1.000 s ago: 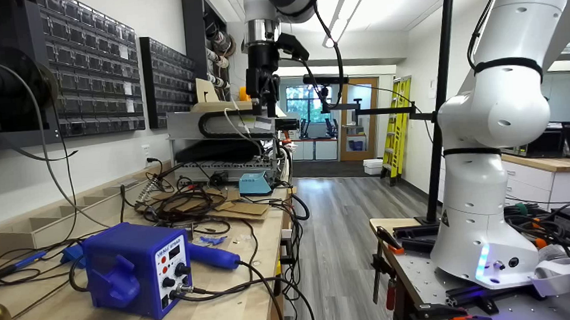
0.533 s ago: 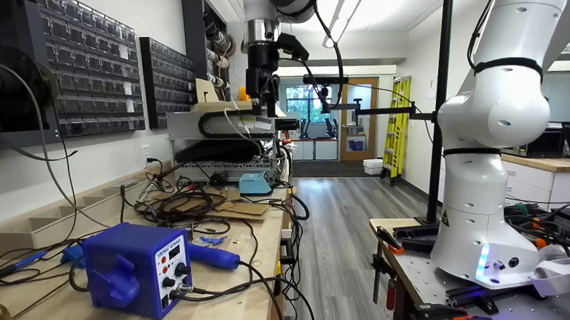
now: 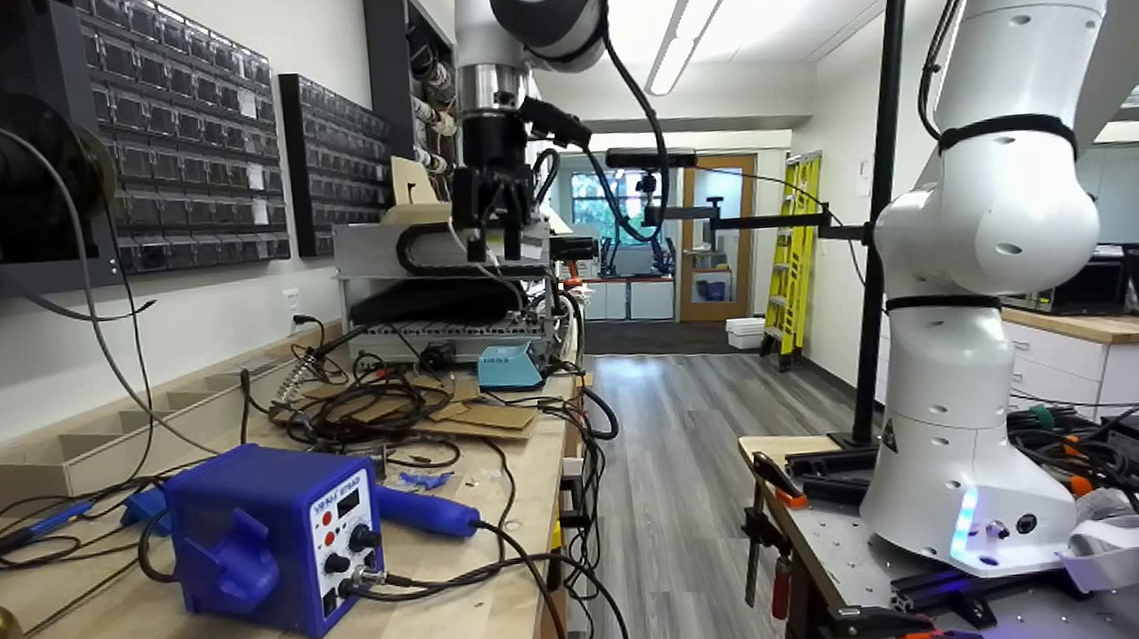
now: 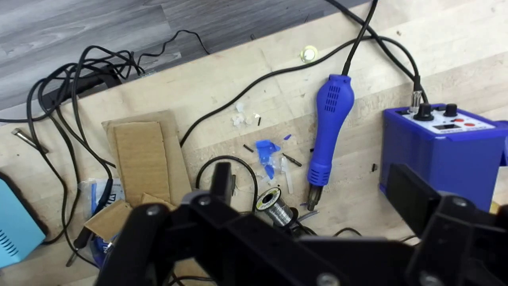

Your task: Take the blue object to your right and position it onto the blue object on your left

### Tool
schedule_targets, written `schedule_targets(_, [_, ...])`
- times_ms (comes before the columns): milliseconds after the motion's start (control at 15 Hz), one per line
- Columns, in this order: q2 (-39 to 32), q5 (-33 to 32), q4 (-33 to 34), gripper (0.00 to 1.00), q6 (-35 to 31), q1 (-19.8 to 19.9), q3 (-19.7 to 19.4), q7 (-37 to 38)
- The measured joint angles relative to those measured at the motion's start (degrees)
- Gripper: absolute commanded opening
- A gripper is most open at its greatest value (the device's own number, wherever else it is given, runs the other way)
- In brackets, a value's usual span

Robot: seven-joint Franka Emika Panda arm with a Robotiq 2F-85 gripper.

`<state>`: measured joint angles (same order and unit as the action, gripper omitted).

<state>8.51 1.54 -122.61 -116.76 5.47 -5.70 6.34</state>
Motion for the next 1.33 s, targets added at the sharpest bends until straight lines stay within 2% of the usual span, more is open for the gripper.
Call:
schedule_targets(333, [-9.4,-1.2,2.8,1.00,-7.8,-0.4,1.8,6.7])
schedule_targets(800, [-19.2,-1.4,8.4,1.00,-10.6,-2.1,2.3,11.5])
schedule_targets(1333, [-21.7,-1.4,10.3,1.00,-10.6,-3.0,2.3,12.1])
